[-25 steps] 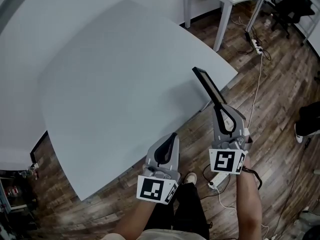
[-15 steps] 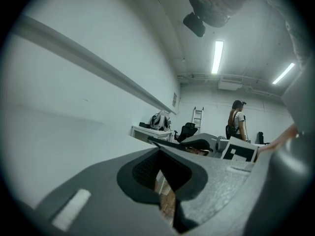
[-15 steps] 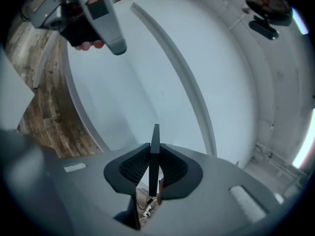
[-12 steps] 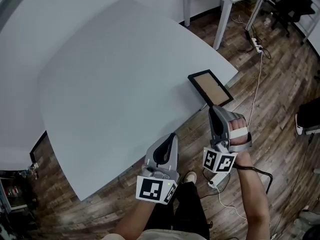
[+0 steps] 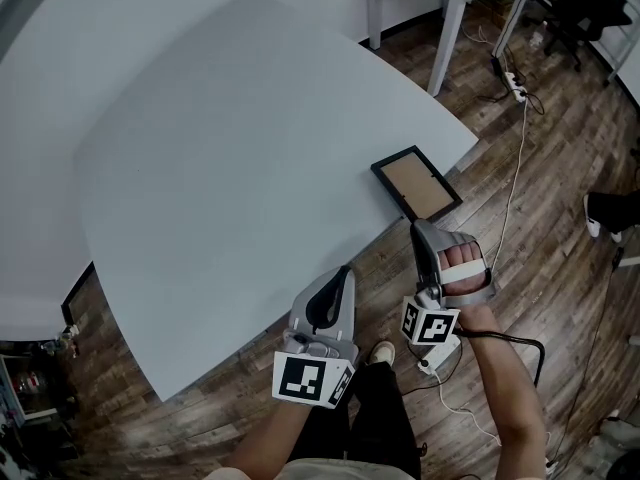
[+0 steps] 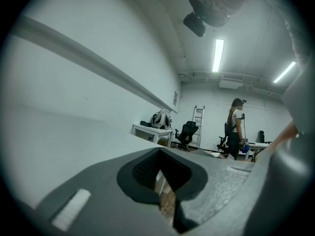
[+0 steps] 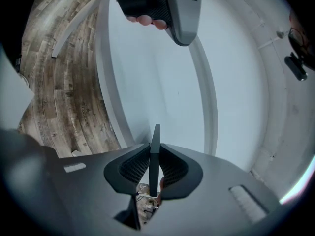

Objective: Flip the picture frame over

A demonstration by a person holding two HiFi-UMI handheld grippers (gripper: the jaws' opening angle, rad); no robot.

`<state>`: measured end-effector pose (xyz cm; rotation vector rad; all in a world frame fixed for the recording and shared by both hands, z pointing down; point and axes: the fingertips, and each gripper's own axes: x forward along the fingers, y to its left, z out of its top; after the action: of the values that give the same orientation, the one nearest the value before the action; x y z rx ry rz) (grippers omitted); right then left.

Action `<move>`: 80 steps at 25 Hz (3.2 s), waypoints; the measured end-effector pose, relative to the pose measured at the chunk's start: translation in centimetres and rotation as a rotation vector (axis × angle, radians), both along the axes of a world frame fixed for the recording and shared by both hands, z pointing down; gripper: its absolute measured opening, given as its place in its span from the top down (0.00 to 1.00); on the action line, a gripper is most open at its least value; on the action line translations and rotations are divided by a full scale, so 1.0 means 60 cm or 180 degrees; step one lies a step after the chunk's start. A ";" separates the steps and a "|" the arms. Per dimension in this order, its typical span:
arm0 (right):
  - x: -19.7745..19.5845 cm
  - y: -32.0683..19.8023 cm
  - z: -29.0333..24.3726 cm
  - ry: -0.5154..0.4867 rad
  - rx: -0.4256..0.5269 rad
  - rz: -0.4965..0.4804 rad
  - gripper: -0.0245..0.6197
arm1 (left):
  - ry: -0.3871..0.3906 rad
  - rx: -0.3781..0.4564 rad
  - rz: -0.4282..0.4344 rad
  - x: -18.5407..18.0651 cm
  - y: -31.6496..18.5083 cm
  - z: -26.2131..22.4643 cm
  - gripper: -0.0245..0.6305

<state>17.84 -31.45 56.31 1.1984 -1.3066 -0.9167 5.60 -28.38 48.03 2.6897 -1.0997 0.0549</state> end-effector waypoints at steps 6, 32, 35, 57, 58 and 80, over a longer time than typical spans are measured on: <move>-0.014 0.003 0.031 0.0138 -0.0060 -0.0090 0.82 | -0.0014 -0.0015 0.0006 0.002 0.005 0.004 0.96; -0.033 -0.005 0.071 -0.0108 -0.0143 -0.0074 0.78 | -0.0055 -0.0087 -0.0011 -0.005 0.005 0.022 0.96; -0.035 -0.005 0.069 -0.0147 -0.0138 -0.0070 0.73 | -0.0060 -0.0082 -0.0004 -0.004 0.008 0.022 0.96; -0.004 0.049 -0.001 -0.1496 -0.0066 0.0601 0.64 | -0.0010 0.0111 0.0045 0.000 -0.001 -0.049 0.96; 0.002 0.053 -0.014 -0.1652 -0.0025 0.0684 0.64 | -0.0001 0.0124 0.0046 0.000 -0.001 -0.055 0.96; 0.099 0.205 -0.315 -0.4128 0.0932 0.1256 0.74 | 0.0044 0.0367 0.0152 0.023 0.031 -0.204 0.96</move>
<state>23.78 -19.13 37.41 2.3544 -1.7935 0.0865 6.96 -26.55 35.79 2.8137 -1.0655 -0.0193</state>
